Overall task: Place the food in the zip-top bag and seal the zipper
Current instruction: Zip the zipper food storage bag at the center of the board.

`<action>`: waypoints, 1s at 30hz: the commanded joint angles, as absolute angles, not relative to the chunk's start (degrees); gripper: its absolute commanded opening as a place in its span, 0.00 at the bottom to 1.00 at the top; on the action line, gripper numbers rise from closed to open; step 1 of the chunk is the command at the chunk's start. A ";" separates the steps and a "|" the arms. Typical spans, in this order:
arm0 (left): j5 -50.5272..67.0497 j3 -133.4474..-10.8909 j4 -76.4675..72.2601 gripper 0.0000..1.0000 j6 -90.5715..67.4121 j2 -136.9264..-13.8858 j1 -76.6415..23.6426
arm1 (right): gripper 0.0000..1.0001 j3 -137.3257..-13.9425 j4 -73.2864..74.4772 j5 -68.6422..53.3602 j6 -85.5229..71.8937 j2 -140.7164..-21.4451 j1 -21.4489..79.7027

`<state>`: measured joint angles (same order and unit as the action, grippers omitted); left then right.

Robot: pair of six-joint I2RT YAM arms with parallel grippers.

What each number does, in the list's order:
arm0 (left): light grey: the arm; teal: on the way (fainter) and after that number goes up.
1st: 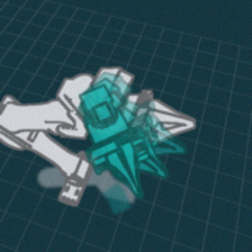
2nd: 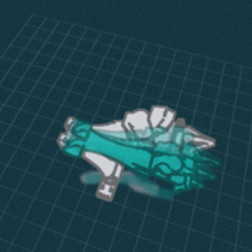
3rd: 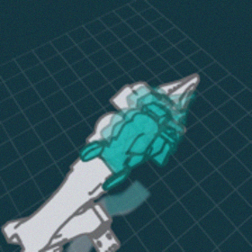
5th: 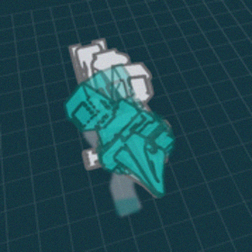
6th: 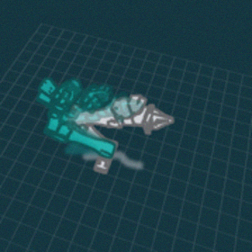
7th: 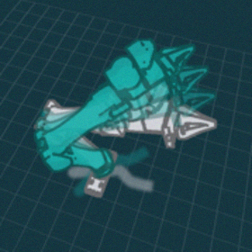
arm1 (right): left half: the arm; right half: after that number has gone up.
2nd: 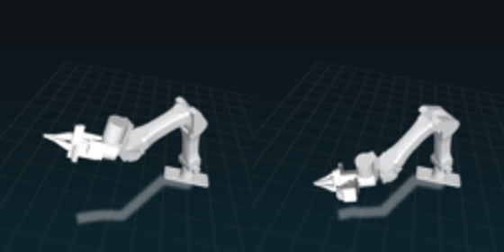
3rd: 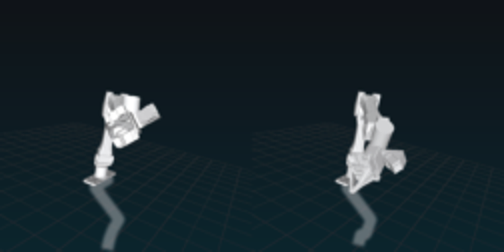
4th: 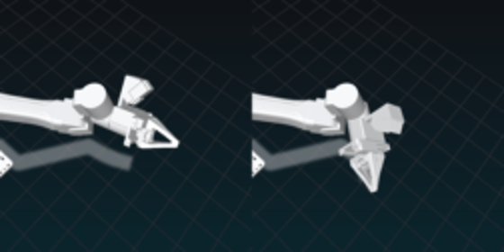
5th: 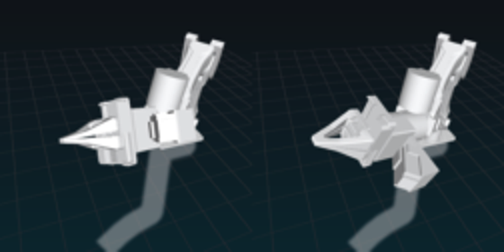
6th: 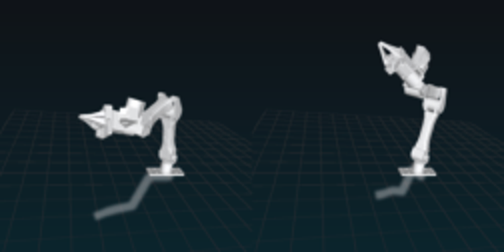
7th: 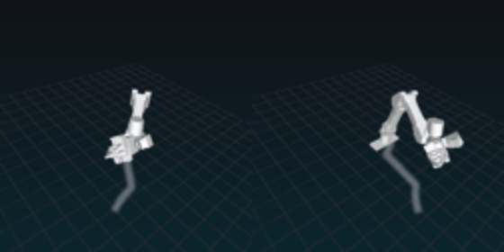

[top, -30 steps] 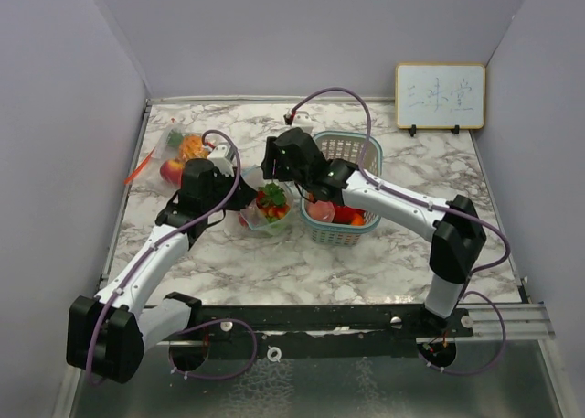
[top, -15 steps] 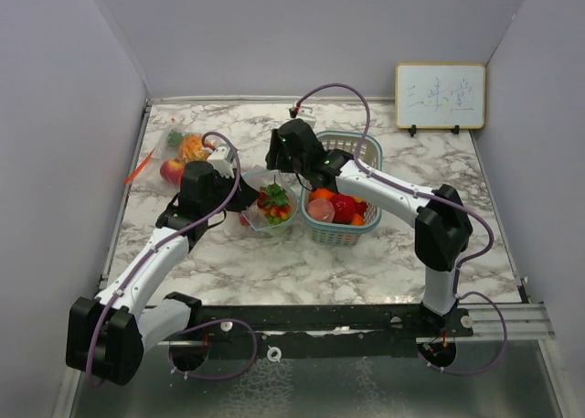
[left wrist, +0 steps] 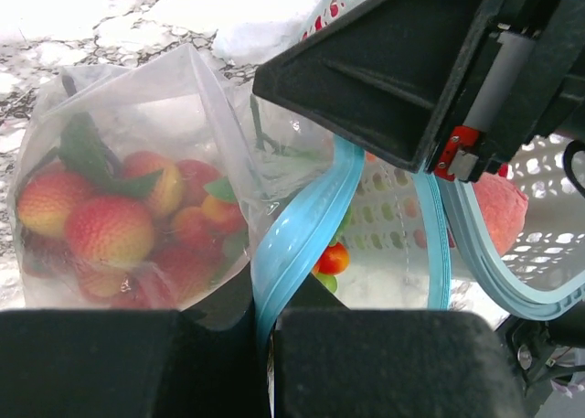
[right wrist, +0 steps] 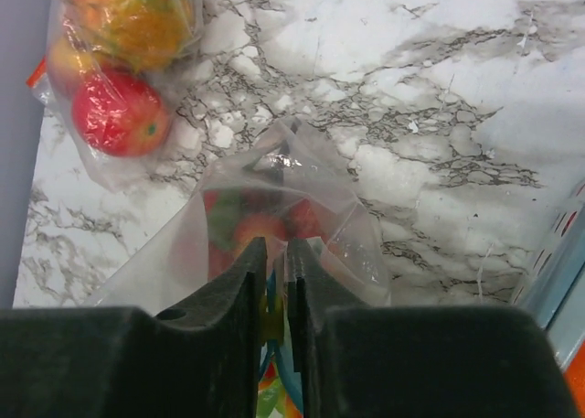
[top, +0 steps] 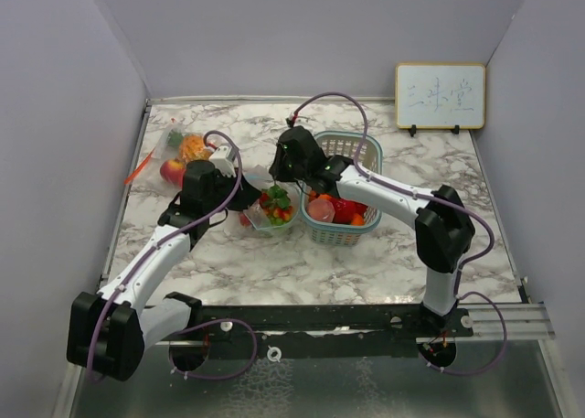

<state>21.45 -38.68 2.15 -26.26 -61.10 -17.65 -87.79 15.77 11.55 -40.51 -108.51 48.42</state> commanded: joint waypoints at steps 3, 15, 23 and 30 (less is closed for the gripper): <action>23.62 -44.80 8.04 0.00 -23.09 -60.26 -17.78 | 0.07 -91.86 14.23 12.20 -33.16 -103.64 48.78; 25.38 -61.68 33.89 0.99 -4.17 -49.58 -17.80 | 0.01 -109.28 18.09 -2.12 -15.04 -104.04 48.58; 13.59 -51.94 25.48 0.98 8.09 -35.72 -17.83 | 0.01 -111.66 21.01 -22.12 0.17 -103.96 47.25; 16.63 -49.32 19.63 0.99 15.83 -35.45 -17.93 | 0.01 -105.34 24.27 -34.74 7.74 -100.48 46.59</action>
